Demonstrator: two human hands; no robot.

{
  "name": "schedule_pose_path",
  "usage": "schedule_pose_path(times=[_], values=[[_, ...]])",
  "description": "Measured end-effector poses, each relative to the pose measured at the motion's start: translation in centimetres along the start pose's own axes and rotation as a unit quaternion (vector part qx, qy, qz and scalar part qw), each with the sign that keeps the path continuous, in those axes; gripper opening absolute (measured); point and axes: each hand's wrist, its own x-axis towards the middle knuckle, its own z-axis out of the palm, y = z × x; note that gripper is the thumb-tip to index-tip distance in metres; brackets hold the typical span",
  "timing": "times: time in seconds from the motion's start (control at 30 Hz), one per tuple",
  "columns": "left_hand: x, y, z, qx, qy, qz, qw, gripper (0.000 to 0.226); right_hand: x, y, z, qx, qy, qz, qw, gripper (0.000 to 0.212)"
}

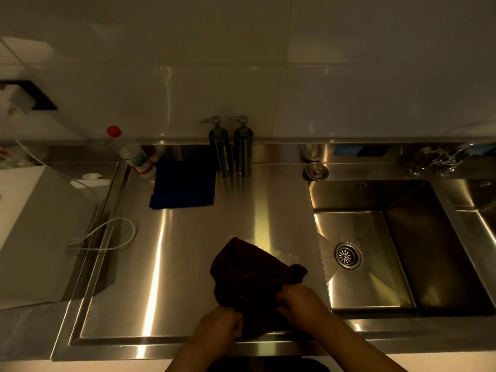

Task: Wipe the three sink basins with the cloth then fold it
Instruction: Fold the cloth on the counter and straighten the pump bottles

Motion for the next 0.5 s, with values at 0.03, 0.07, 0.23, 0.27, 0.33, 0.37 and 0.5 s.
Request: schedule_pose_path(times=[0.03,0.07,0.23,0.27,0.33,0.37,0.5], values=[[0.0,0.1,-0.2,-0.003,0.017,-0.001,1.0,0.015,0.0,-0.1,-0.3,0.01,0.021,-0.001,1.0,0.019],[0.0,0.3,-0.6,-0.004,0.038,0.001,0.999,0.017,0.1,-0.1,-0.6,0.02,0.045,0.0,0.999,0.018],[2.6,1.3,-3.8,-0.019,0.14,0.024,0.99,0.022,1.5,-0.1,-2.4,0.04,0.14,-0.003,0.989,0.029],[3.4,1.6,-4.4,-0.014,0.152,0.028,0.988,0.027,1.7,-0.1,-2.6,0.031,0.146,-0.005,0.989,0.032],[4.9,2.1,-5.2,0.007,0.161,0.03,0.986,0.04,2.1,-0.2,-2.6,-0.006,0.153,-0.012,0.988,0.032],[5.6,2.3,-5.4,0.023,0.161,0.03,0.986,0.047,2.2,-0.1,-2.5,-0.031,0.154,-0.017,0.987,0.032],[7.0,2.2,-5.1,0.078,0.116,0.022,0.99,0.049,2.3,0.5,-2.0,-0.083,0.129,0.009,0.988,0.034]])
